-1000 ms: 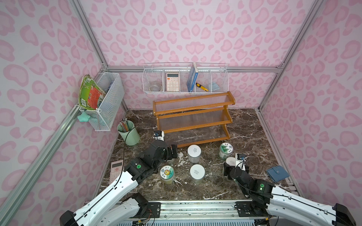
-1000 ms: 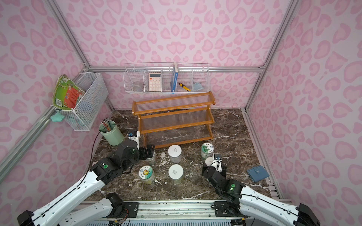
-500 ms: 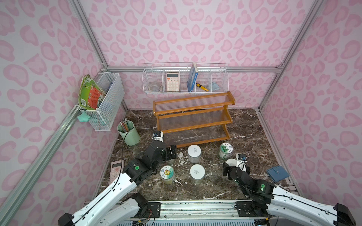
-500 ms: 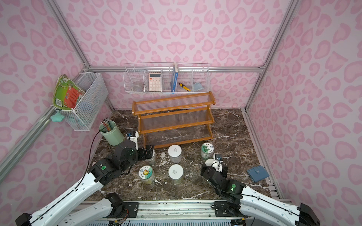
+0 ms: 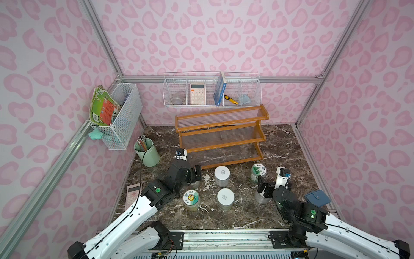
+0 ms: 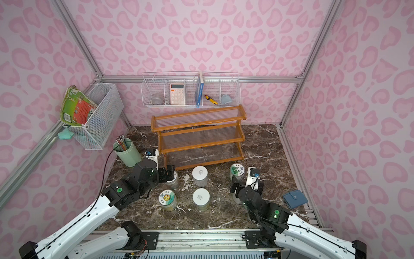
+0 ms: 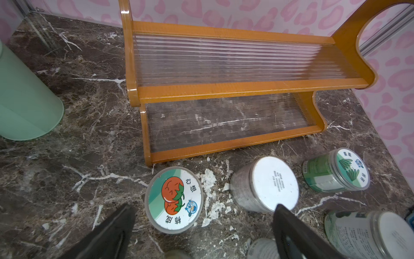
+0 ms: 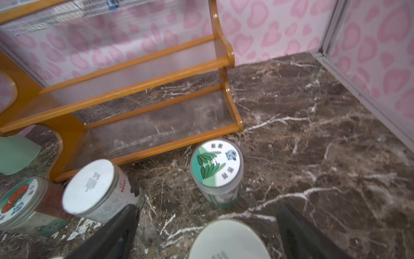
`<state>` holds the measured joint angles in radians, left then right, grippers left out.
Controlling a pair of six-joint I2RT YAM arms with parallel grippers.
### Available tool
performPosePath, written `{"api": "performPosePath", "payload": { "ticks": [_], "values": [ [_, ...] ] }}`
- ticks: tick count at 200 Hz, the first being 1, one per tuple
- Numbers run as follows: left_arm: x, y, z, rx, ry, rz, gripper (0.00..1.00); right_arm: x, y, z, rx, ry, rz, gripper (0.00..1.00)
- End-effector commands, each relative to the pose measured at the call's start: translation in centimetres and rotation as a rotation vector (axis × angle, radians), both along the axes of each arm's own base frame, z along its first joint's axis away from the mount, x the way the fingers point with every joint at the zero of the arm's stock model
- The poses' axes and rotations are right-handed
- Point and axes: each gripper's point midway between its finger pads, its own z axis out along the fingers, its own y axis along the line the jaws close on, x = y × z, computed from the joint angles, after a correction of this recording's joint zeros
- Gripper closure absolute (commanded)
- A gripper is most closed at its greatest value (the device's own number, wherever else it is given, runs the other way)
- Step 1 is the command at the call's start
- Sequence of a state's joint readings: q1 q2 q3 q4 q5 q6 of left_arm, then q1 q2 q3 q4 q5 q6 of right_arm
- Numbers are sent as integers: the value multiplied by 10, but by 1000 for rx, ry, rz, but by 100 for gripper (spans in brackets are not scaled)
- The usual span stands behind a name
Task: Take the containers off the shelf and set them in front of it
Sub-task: Place the container at the center of the board, then reset both arms
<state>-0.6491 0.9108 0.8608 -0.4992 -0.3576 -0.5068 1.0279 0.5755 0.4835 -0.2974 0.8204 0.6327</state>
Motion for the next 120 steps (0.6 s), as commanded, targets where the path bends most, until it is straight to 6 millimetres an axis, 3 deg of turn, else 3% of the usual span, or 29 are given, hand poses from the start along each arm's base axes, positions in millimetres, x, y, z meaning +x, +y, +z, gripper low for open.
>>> {"api": "performPosePath", "payload": {
  "ticks": [1,25,42,67,91,120],
  "values": [
    [6,10,8,88,-42,22,1,22,2,50,-116,-162,45,1],
    [12,19,18,133,-69,46,1,50,-22,81,-79,-236,57,1],
    [16,28,26,143,-83,68,1,69,-39,91,-68,-243,76,1],
    [21,44,32,143,-113,119,1,92,-43,100,-74,-245,101,1],
    [29,59,30,135,-130,171,1,118,-40,97,-74,-234,117,1],
    [39,71,22,183,-160,198,1,150,-65,76,-96,-225,60,1]
  ]
}}
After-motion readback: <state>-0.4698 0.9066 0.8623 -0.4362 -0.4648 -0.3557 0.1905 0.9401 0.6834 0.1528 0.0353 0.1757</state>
